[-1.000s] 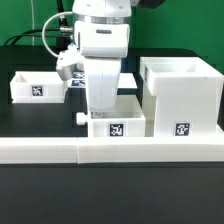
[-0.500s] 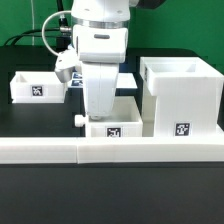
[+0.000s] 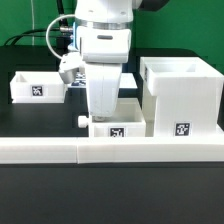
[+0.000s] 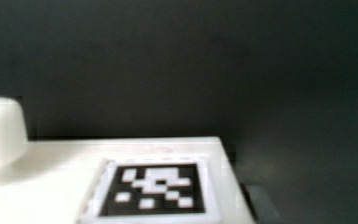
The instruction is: Assemble drawer
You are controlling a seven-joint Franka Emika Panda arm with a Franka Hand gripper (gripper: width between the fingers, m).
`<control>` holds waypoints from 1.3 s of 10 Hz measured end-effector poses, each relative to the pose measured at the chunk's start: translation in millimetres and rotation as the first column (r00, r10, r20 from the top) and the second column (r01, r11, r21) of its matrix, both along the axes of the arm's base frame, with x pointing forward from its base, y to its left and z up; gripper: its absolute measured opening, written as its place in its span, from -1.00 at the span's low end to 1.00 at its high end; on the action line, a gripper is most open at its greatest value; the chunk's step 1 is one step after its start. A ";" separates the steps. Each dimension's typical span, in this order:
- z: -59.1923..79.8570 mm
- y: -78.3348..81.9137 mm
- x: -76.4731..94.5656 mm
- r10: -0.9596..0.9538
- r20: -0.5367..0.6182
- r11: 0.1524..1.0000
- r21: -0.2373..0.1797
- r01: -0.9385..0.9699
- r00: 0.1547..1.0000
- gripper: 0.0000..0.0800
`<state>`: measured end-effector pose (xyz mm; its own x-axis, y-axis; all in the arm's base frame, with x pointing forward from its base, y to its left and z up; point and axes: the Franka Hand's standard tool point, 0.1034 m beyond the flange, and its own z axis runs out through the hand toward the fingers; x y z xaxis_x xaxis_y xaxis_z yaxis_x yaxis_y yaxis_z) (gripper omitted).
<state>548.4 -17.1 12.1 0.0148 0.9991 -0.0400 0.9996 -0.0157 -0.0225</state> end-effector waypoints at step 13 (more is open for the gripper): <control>-3.4 11.2 1.4 -0.036 0.029 0.999 0.007 0.035 0.999 -0.89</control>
Offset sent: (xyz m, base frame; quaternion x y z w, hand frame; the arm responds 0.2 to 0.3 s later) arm 0.0116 0.0185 0.0032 -0.0348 -0.0115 -0.0134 0.9992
